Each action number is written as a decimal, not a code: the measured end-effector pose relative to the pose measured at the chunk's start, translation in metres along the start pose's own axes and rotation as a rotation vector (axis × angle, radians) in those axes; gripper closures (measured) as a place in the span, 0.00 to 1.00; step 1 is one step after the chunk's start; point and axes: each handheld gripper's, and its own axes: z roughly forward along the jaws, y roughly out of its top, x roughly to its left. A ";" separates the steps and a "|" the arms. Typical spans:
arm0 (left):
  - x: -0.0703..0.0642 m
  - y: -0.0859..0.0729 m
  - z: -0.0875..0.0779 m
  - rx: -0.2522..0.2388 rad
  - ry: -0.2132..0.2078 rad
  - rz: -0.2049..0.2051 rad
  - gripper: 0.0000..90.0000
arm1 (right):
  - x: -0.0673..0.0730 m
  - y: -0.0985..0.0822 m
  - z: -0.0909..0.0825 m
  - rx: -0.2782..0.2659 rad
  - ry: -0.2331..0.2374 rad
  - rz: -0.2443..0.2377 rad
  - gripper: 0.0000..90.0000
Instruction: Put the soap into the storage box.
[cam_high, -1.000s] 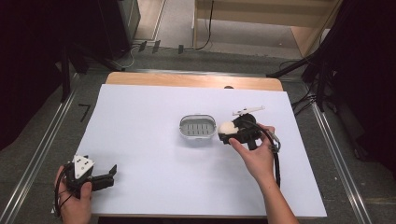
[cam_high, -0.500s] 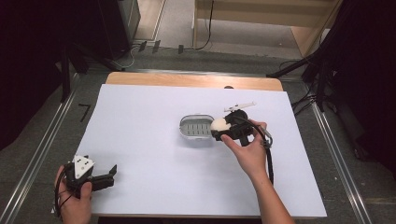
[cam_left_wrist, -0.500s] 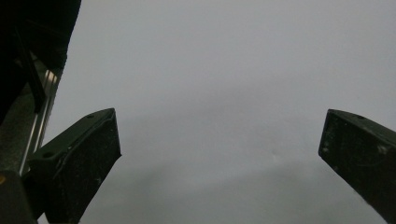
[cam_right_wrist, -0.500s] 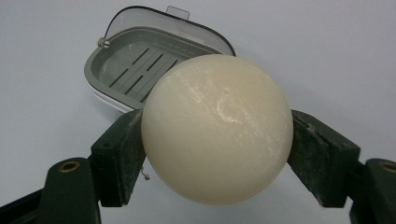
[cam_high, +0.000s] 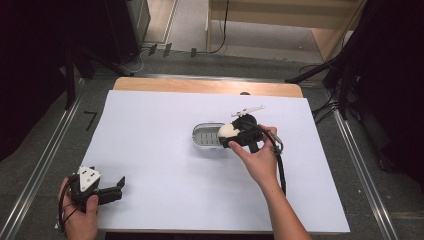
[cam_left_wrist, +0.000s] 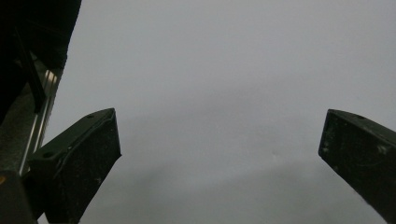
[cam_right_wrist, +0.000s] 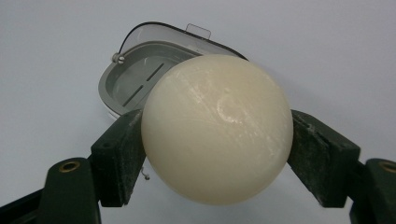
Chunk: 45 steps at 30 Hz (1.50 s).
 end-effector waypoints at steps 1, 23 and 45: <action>0.000 0.000 0.000 0.001 0.001 0.000 0.00 | 0.001 0.001 0.001 0.000 0.001 -0.002 0.28; 0.000 0.000 0.000 0.001 -0.001 0.001 0.00 | 0.017 0.018 0.023 0.018 0.026 -0.007 0.28; 0.000 0.000 0.000 0.002 0.002 -0.001 0.00 | 0.017 0.023 0.047 0.062 0.009 0.039 0.28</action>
